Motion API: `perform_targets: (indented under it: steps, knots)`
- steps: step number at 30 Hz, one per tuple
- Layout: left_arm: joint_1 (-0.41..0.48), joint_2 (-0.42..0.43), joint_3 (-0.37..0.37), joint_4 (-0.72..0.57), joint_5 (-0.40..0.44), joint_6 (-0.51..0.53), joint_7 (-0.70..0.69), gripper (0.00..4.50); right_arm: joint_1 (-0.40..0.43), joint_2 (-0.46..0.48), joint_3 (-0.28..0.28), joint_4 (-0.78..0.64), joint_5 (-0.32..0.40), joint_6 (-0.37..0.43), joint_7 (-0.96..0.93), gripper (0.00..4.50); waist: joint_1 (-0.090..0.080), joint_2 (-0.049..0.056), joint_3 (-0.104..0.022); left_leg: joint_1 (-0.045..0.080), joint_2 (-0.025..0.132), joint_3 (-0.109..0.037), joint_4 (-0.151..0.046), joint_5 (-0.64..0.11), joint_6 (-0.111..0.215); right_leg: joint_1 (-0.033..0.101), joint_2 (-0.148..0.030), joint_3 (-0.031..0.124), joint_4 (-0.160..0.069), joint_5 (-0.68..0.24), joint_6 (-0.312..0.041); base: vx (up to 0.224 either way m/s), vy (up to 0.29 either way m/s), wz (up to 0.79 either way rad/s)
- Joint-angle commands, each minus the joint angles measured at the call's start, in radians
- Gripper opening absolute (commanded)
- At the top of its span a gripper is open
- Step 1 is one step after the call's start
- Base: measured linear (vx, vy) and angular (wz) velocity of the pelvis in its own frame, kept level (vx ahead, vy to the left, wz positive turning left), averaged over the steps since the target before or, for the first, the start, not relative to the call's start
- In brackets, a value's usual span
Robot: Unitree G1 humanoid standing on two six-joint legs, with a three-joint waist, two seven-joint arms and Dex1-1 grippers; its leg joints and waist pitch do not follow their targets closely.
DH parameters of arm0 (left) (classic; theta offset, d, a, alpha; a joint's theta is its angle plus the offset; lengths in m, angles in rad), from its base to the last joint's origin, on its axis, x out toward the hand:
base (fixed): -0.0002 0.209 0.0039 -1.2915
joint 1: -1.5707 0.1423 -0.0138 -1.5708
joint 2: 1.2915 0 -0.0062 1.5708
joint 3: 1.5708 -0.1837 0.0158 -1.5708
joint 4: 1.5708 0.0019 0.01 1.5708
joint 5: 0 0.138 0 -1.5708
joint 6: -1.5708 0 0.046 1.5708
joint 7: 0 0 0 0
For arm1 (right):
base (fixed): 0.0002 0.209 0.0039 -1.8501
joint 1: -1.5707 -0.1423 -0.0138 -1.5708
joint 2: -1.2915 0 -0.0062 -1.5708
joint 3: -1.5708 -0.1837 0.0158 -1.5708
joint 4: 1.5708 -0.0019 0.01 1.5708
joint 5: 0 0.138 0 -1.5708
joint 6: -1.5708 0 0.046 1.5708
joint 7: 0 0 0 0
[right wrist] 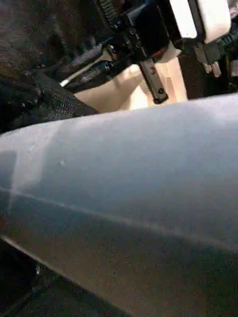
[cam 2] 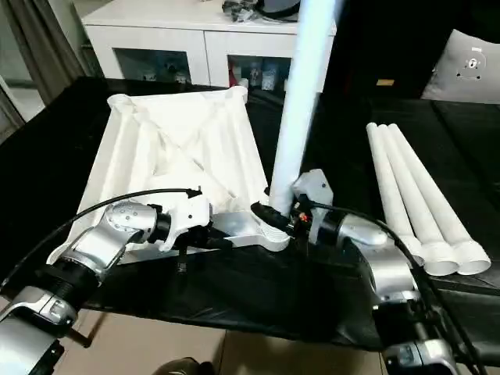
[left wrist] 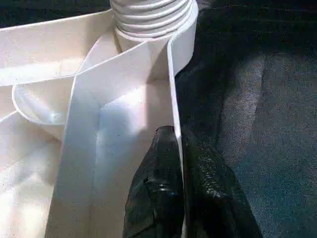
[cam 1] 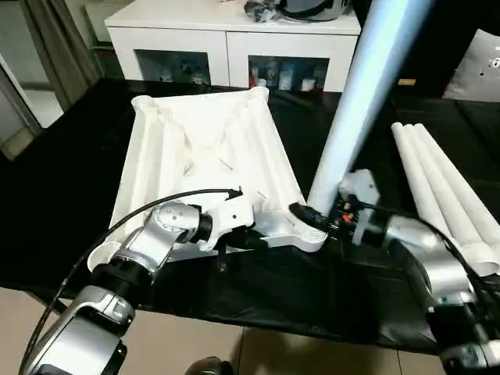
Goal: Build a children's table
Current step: Insert table leg to table base, then rotate leg to tighten
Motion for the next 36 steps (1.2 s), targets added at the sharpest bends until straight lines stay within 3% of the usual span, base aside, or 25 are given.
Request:
perform_targets:
  steps: [1,12,13,14,16,19,20,21,22,23,24,26,30,32,36]
  knots:
    - [-0.045,0.026,-0.004,0.004,0.025,-0.036,-0.03,0.0,0.039,-0.024,0.069,0.096,-0.074,0.065,0.026,1.91,0.001,-0.003,-0.053,0.046,0.1,-0.047,-0.095,-0.411,-0.025,0.005,-0.093,0.035,-0.088,-0.143,-0.231,0.0,0.0,0.0]
    - [-0.095,0.023,-0.005,0.078,0.037,-0.075,-0.037,0.0,0.044,-0.02,0.071,0.098,-0.055,0.074,0.053,1.91,0.002,-0.006,-0.056,0.042,0.101,-0.044,-0.091,-0.355,0.009,0.011,-0.093,0.032,-0.082,-0.055,-0.252,0.0,0.0,0.0]
    - [-0.096,0.022,-0.004,0.081,0.035,-0.074,-0.04,0.0,0.044,-0.016,0.065,0.099,-0.053,0.078,0.044,1.91,0.002,-0.006,-0.057,0.043,0.101,-0.044,-0.091,-0.358,0.009,0.011,-0.093,0.032,-0.082,-0.058,-0.253,0.0,0.0,0.0]
    - [-0.091,0.022,-0.002,0.077,0.03,-0.068,-0.044,0.0,0.047,-0.011,0.057,0.097,-0.05,0.082,0.032,1.91,0.003,0.003,-0.056,0.044,0.102,-0.045,-0.091,-0.369,0.004,0.009,-0.094,0.032,-0.081,-0.067,-0.255,0.0,0.0,0.0]
    - [-0.071,0.019,0.012,0.051,0.015,-0.031,-0.04,0.0,0.055,0.003,0.037,0.085,-0.051,0.099,-0.02,1.91,0.001,-0.003,-0.055,0.045,0.102,-0.045,-0.095,-0.384,-0.005,0.009,-0.093,0.033,-0.082,-0.077,-0.256,0.0,0.0,0.0]
    - [-0.028,0.003,0.047,-0.012,-0.011,0.077,0.018,0.0,0.062,0.038,0.006,0.077,-0.083,0.122,-0.166,1.91,-0.004,-0.001,-0.049,0.048,0.103,-0.048,-0.102,-0.437,-0.033,0.003,-0.094,0.035,-0.086,-0.154,-0.247,0.0,0.0,0.0]
    - [0.011,-0.013,0.064,-0.085,-0.023,0.183,0.068,0.0,0.065,0.07,-0.019,0.076,-0.106,0.145,-0.282,1.91,-0.009,-0.002,-0.042,0.048,0.099,-0.052,-0.105,-0.493,-0.051,0.001,-0.097,0.036,-0.094,-0.248,-0.231,0.0,0.0,0.0]
    - [0.029,-0.027,0.07,-0.12,-0.026,0.226,0.095,0.0,0.064,0.082,-0.027,0.078,-0.11,0.148,-0.314,1.91,-0.013,-0.002,-0.039,0.049,0.102,-0.055,-0.11,-0.514,-0.068,0.002,-0.098,0.038,-0.093,-0.285,-0.224,0.0,0.0,0.0]
    - [0.051,-0.045,0.078,-0.164,-0.031,0.28,0.13,0.0,0.063,0.096,-0.036,0.082,-0.115,0.15,-0.351,1.91,-0.021,-0.002,-0.03,0.055,0.099,-0.06,-0.111,-0.588,-0.094,-0.007,-0.104,0.039,-0.105,-0.415,-0.199,0.0,0.0,0.0]
    - [0.067,-0.064,0.08,-0.198,-0.027,0.323,0.164,0.0,0.06,0.11,-0.045,0.089,-0.116,0.151,-0.382,1.91,-0.026,-0.004,-0.029,0.069,0.098,-0.066,-0.109,-0.648,-0.114,-0.017,-0.105,0.042,-0.116,-0.514,-0.168,0.0,0.0,0.0]
    - [0.088,-0.091,0.077,-0.252,-0.018,0.378,0.203,0.0,0.049,0.135,-0.061,0.106,-0.118,0.16,-0.434,1.91,-0.03,-0.004,-0.029,0.069,0.096,-0.069,-0.109,-0.658,-0.116,-0.018,-0.104,0.042,-0.12,-0.537,-0.153,0.0,0.0,0.0]
    - [0.109,-0.147,0.07,-0.337,-0.011,0.466,0.26,0.0,0.016,0.172,-0.083,0.152,-0.128,0.179,-0.526,1.91,-0.041,-0.001,-0.032,0.058,0.094,-0.073,-0.119,-0.638,-0.12,-0.011,-0.096,0.036,-0.119,-0.49,-0.135,0.0,0.0,0.0]
    - [0.113,-0.194,0.06,-0.406,-0.002,0.542,0.304,0.0,-0.031,0.206,-0.113,0.22,-0.113,0.197,-0.616,1.91,-0.045,-0.003,-0.035,0.066,0.091,-0.065,-0.12,-0.625,-0.118,-0.016,-0.089,0.037,-0.128,-0.415,-0.13,0.0,0.0,0.0]
    - [0.113,-0.192,0.054,-0.42,0.014,0.57,0.32,0.0,-0.044,0.207,-0.109,0.236,-0.119,0.209,-0.63,1.91,-0.049,-0.01,-0.035,0.06,0.089,-0.063,-0.119,-0.606,-0.105,-0.015,-0.09,0.037,-0.128,-0.399,-0.132,0.0,0.0,0.0]
    - [0.121,-0.168,0.045,-0.454,0.039,0.599,0.343,0.0,-0.053,0.214,-0.101,0.244,-0.138,0.219,-0.647,1.91,-0.054,-0.011,-0.037,0.058,0.09,-0.061,-0.121,-0.596,-0.104,-0.013,-0.085,0.036,-0.125,-0.346,-0.133,0.0,0.0,0.0]
